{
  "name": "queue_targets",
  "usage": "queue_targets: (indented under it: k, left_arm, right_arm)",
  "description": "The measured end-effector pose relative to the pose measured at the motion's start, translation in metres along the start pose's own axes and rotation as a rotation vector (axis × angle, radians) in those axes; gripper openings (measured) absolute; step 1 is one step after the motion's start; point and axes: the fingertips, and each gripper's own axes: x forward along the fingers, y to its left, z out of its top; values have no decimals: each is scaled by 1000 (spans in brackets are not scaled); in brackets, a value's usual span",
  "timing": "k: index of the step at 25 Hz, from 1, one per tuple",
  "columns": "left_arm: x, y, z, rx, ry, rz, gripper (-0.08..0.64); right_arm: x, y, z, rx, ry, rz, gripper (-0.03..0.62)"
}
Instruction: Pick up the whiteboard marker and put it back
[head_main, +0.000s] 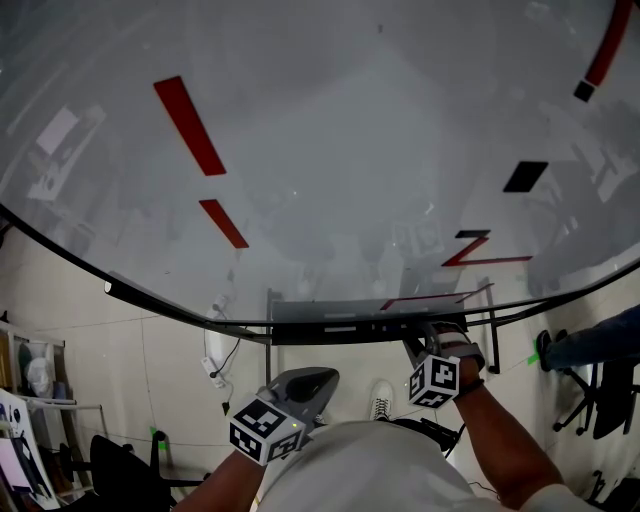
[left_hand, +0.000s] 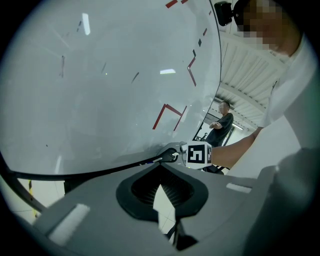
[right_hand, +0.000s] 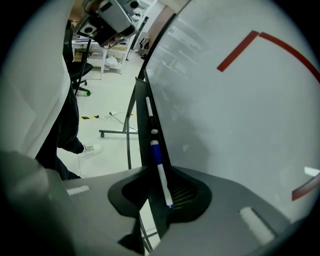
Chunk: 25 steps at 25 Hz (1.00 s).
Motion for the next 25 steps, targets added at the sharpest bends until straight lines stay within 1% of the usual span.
queue_targets:
  k: [6,12,20,25]
  left_arm:
    - [0,2,-5,0,11,9,17]
    - [1,2,-7,-4,14,9,17]
    - [1,4,-7,-13,10,10,17]
    - [1,6,-5,-14,4,15,17]
  right_arm:
    - [3,-1,3,-38,10,0,64]
    - [7,1,5,-116,30,21,63]
    - [13,-1,7,-173,66,33,61]
    - [14,1,8,-235,81,45,51]
